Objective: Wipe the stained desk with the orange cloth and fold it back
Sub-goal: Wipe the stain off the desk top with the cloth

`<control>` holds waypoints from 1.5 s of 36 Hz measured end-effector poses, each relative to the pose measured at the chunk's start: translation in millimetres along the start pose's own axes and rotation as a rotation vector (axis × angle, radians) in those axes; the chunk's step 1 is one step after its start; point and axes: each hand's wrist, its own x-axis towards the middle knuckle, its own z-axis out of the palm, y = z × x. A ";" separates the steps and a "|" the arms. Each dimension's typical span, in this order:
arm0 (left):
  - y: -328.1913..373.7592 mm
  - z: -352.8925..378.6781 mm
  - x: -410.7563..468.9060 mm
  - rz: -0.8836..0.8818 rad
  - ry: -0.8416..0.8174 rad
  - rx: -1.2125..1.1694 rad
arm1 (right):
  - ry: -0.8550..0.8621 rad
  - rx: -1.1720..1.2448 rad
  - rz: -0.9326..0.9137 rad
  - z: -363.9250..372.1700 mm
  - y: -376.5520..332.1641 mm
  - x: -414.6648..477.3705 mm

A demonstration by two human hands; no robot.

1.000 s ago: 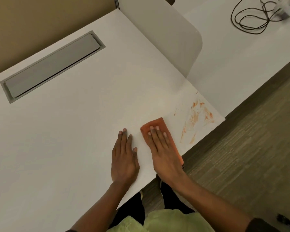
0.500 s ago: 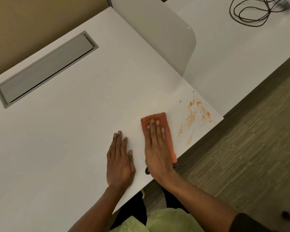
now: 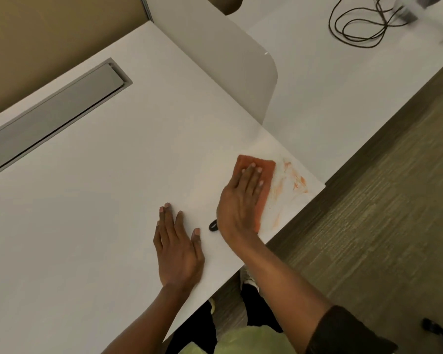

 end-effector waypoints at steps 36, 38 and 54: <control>-0.5 0.3 -1.3 0.016 0.002 0.025 | -0.048 -0.040 -0.070 -38.3 37.5 8.4; -0.9 1.3 -1.3 0.004 0.009 0.008 | -0.045 -0.037 -0.193 -27.6 22.8 -7.9; 7.0 -3.2 -3.0 -0.009 0.032 -0.002 | 0.034 -0.011 -0.301 -5.4 40.9 -6.9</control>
